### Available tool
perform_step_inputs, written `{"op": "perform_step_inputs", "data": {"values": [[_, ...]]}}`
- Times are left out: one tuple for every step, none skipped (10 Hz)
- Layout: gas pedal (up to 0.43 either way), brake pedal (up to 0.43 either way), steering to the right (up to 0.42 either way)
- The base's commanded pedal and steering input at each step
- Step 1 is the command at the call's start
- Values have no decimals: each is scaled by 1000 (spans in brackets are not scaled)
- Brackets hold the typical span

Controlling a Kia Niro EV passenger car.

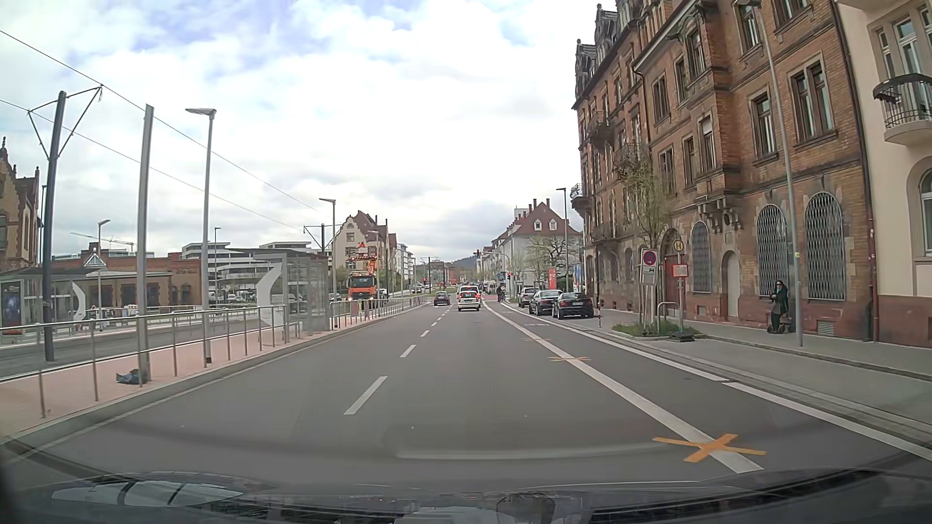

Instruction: Follow the waypoints while adhering to traffic rules and regulations

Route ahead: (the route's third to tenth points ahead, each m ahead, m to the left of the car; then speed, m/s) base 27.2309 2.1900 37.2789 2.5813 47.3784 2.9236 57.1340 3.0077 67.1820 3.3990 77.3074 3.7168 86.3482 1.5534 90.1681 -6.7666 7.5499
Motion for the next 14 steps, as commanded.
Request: {"op": "perform_step_inputs", "data": {"values": [[98, 0, -1], [98, 0, -2], [98, 0, -1], [98, 0, -1], [98, 0, -1], [98, 0, -1], [98, 0, -2], [87, 0, -2], [59, 0, -1], [39, 0, -1], [8, 0, -2], [0, 0, -1], [0, 0, -2], [0, 0, -2]]}}
